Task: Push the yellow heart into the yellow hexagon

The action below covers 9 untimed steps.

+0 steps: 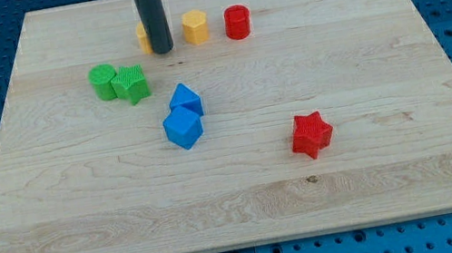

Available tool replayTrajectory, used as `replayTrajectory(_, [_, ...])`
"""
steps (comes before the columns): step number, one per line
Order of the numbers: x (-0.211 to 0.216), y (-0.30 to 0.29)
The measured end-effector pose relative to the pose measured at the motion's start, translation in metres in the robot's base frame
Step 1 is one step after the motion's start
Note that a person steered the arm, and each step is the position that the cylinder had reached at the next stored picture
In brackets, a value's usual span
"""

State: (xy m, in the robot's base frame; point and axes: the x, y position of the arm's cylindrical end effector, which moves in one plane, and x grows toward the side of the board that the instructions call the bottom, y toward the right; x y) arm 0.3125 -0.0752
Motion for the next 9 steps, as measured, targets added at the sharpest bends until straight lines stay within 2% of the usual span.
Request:
replayTrajectory(1, [-0.016,0.000])
replayTrajectory(2, [0.005,0.001])
replayTrajectory(3, [0.040,0.026])
replayTrajectory(4, [0.014,0.068])
replayTrajectory(5, [-0.004,0.084])
replayTrajectory(8, [-0.027,0.088])
replayTrajectory(9, [-0.026,0.068])
